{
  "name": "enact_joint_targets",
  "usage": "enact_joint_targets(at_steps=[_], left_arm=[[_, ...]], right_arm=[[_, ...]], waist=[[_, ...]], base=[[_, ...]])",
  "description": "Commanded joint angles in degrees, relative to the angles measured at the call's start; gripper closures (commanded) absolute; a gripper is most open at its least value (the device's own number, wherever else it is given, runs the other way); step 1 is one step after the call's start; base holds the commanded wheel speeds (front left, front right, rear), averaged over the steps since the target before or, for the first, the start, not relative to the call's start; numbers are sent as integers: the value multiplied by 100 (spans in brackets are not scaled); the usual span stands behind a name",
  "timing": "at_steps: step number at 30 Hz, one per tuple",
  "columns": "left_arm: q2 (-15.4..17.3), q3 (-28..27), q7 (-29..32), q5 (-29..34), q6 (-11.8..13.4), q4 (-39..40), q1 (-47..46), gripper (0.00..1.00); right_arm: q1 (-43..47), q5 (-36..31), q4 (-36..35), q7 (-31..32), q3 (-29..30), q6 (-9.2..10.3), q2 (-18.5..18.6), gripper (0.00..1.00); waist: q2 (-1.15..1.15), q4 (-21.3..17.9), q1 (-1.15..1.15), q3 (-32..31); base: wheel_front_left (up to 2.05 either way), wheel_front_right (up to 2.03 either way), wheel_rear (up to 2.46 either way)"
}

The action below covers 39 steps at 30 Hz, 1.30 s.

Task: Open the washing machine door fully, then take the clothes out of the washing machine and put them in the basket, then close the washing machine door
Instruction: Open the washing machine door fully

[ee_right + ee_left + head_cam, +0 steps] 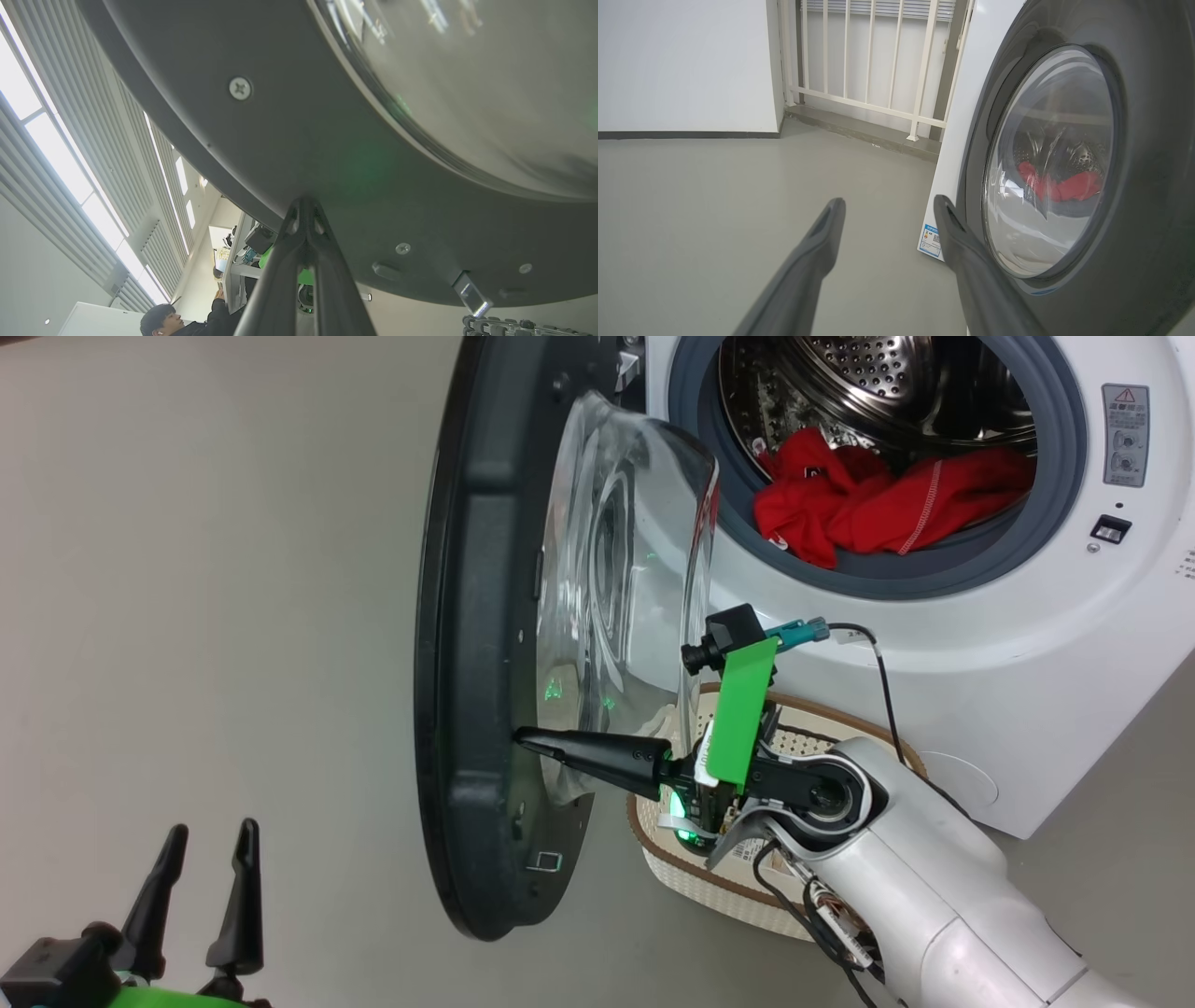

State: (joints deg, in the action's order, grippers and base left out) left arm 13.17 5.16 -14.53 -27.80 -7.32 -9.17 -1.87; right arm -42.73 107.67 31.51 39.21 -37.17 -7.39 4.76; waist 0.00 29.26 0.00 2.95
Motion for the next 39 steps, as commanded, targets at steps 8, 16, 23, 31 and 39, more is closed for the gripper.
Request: enact_joint_targets(at_steps=[8,16,23,31,39], left_arm=[[126,-222,-47,27,-17,106,-236,0],[142,-232,-47,58,-17,114,-177,0],[185,-239,-47,97,-17,133,-116,0],[170,-272,-47,123,-17,191,-30,0],[158,-315,-47,137,-17,229,-25,0]], right_arm=[[-218,137,-156,-82,-148,-10,-188,100],[-104,-43,-261,-107,56,-10,-162,100],[165,-270,-683,-133,305,-10,64,0],[615,-820,-1506,-681,698,-10,449,0],[1084,-2024,-2379,-1829,850,-10,832,0]], waist=[[0,-102,0,-29],[0,-220,0,-110],[0,-371,0,-230],[0,-579,0,-279],[0,-671,0,-285]], base=[[0,0,0],[0,0,0],[0,0,0],[0,0,0],[0,0,0]])
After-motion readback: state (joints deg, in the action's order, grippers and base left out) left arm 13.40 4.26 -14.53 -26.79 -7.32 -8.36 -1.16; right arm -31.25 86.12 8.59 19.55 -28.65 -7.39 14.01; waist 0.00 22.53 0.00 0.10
